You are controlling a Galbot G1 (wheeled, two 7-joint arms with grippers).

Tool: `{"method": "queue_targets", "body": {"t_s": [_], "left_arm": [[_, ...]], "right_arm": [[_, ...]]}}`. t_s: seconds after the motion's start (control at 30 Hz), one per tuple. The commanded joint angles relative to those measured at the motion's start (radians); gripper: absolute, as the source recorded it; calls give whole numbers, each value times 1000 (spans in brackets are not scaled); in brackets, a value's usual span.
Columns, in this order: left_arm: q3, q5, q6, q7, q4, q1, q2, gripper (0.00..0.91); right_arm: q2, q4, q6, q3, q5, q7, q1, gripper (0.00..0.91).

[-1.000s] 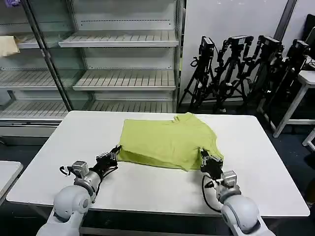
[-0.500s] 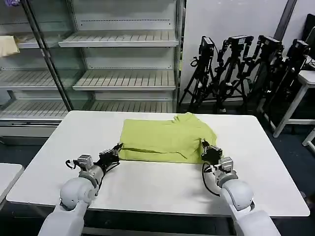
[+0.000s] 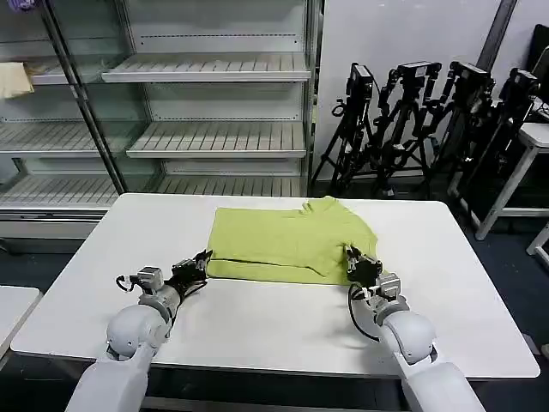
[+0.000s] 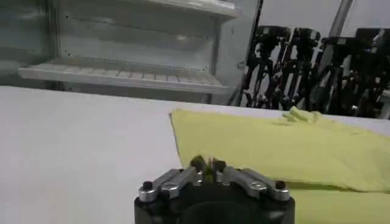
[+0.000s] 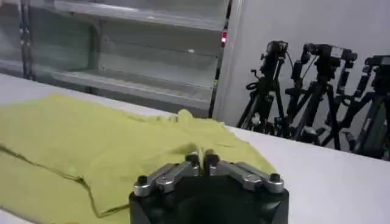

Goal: Fold and organize the clothes.

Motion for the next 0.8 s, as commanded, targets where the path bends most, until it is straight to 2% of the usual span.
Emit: {"method": "queue_targets", "body": {"t_s": [0.03, 0.17, 0.37, 0.4, 0.43, 0.5, 0.53, 0.6, 0.8], "left_arm": [[-12, -37, 47, -17, -158, 90, 44, 907], [0, 9, 82, -22, -188, 152, 44, 907], [10, 41, 83, -34, -137, 144, 48, 907], [13, 46, 84, -34, -129, 140, 47, 907], [14, 50, 84, -36, -123, 137, 46, 907], [18, 59, 84, -38, -105, 127, 42, 897], [19, 61, 84, -39, -100, 125, 41, 625], [19, 64, 83, -41, -90, 120, 41, 10], [26, 75, 83, -37, -77, 112, 38, 10]], "right_arm": [[-35, 113, -63, 71, 25, 18, -117, 907], [-49, 138, -82, 132, 30, 39, -205, 907], [-61, 166, -115, 174, 67, 51, -266, 907], [-62, 171, -126, 176, 75, 53, -276, 191], [-63, 174, -133, 176, 80, 55, -280, 0], [-65, 172, -139, 174, 86, 45, -287, 0], [-64, 168, -139, 172, 87, 43, -287, 0], [-63, 165, -138, 167, 95, 41, -284, 0], [-63, 161, -130, 160, 112, 31, -269, 0]]}}
